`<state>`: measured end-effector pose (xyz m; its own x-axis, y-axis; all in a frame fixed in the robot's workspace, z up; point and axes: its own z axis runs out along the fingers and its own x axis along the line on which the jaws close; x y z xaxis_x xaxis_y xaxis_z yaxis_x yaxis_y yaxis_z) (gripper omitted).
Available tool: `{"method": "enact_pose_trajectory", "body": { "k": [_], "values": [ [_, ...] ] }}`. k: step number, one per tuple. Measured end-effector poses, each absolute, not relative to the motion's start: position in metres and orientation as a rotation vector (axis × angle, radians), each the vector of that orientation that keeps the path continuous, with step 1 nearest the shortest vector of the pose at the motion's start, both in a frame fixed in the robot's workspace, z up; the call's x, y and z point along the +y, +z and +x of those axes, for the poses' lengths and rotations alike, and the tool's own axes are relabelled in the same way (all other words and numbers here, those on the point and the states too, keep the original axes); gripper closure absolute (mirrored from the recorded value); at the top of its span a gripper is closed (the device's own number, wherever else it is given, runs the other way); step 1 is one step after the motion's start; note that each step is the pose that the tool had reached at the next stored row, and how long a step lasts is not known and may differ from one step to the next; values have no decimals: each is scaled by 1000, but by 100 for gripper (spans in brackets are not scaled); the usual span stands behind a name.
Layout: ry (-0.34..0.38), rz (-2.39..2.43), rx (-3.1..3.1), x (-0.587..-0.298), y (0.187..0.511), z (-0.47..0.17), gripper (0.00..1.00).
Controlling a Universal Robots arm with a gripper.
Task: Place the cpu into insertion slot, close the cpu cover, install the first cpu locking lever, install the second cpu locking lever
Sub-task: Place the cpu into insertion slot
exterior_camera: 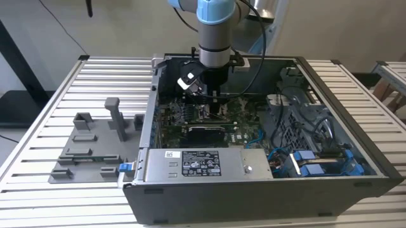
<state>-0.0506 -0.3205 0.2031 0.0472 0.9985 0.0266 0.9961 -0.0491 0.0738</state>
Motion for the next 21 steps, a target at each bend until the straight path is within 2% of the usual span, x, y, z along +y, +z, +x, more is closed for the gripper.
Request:
{"method": "enact_pose_trajectory", "body": {
  "k": [21],
  "values": [
    [109, 2248, 2142, -321, 196, -51, 45]
  ]
}}
